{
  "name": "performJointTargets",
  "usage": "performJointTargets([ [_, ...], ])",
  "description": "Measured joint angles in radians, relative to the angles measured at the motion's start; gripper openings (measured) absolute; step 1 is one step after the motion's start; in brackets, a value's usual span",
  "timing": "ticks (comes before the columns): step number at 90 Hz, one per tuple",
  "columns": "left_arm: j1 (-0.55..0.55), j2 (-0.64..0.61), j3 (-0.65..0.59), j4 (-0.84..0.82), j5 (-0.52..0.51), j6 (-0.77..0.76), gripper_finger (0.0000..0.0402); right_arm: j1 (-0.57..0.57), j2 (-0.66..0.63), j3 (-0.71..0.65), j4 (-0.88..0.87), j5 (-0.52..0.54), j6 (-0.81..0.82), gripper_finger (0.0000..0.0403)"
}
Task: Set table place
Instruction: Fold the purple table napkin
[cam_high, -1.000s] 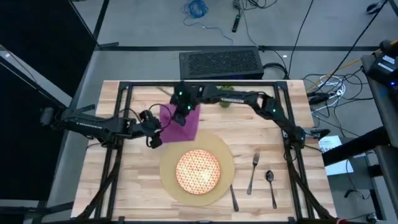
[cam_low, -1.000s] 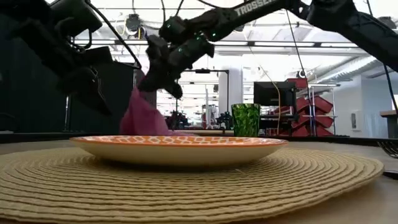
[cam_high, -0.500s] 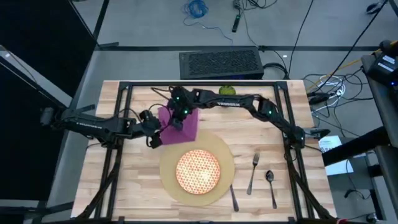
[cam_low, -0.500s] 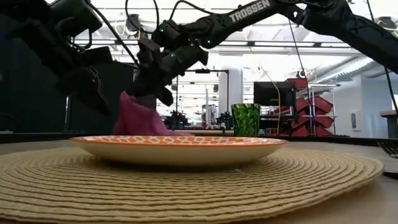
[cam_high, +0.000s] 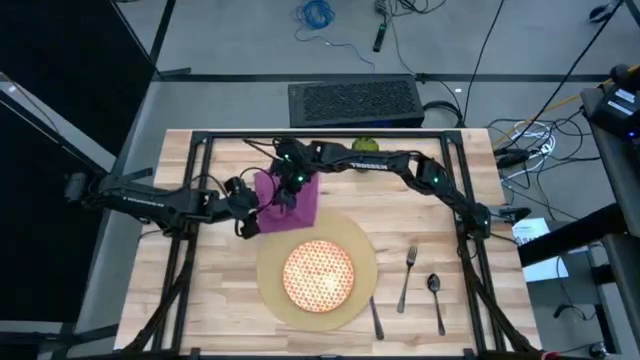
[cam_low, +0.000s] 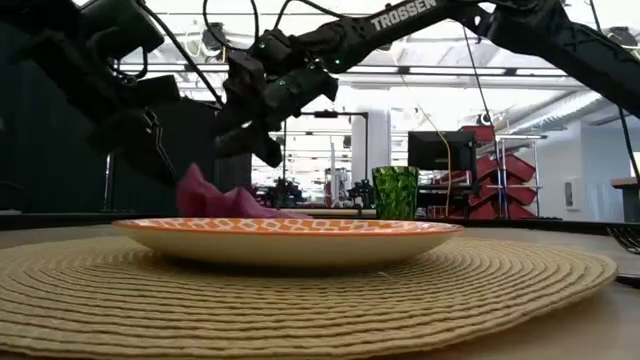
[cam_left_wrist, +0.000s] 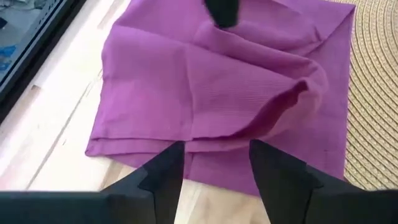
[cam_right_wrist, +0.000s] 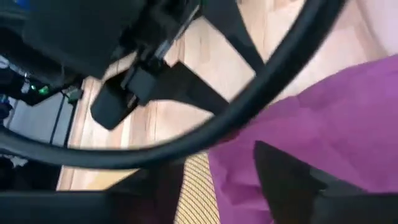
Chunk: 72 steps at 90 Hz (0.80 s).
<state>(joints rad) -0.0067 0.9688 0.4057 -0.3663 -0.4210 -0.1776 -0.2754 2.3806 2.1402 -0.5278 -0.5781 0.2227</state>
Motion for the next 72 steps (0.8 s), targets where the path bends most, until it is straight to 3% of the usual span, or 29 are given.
performJointTargets([
  [6,0.0,0.0,0.0,-0.002,0.0,0.0,0.0169,-0.011,0.0,0.044,-0.073,0.001,-0.001,0.0232],
  [15,0.0,0.0,0.0,-0.02,0.0,0.0,0.0169,-0.023,-0.002,0.142,-0.373,0.021,-0.062,0.0249],
  [28,0.0,0.0,0.0,-0.036,-0.002,-0.001,0.0169,0.024,-0.003,0.15,-0.663,0.264,-0.178,0.0241],
  [49,0.0,-0.003,0.0,-0.039,-0.006,0.0,0.0169,0.062,-0.002,0.013,-0.388,0.282,-0.105,0.0218],
  [72,0.0,-0.003,0.0,-0.073,0.002,0.0,0.0169,0.093,-0.002,-0.102,-0.316,0.346,-0.074,0.0217],
])
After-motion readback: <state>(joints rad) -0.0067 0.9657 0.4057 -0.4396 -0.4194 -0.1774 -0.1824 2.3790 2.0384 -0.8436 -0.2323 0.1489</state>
